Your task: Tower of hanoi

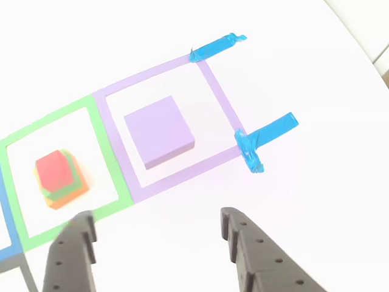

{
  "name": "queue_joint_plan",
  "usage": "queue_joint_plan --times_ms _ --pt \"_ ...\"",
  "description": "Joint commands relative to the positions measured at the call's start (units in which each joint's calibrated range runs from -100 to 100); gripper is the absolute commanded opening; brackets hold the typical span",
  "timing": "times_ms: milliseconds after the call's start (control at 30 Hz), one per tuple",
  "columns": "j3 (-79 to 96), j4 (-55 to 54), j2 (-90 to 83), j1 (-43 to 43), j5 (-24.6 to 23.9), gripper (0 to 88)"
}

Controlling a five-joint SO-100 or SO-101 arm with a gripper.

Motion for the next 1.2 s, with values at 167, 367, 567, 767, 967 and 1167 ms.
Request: queue_joint_plan --times_ms 167,367,567,767,967,1167 --pt "29.43 -37.04 -0.91 5.34 0.00 39.9" --pt "33.62 -47.89 5.39 6.78 0.00 42.2" --pt "38.16 -67.97 17.74 6.97 0.00 44.0" --pt "39.62 -84.16 30.25 6.20 0.00 43.3" --pt "38.89 -96.63 40.99 5.34 0.00 43.1" --pt "37.34 -106.83 50.93 3.61 0.00 43.0"
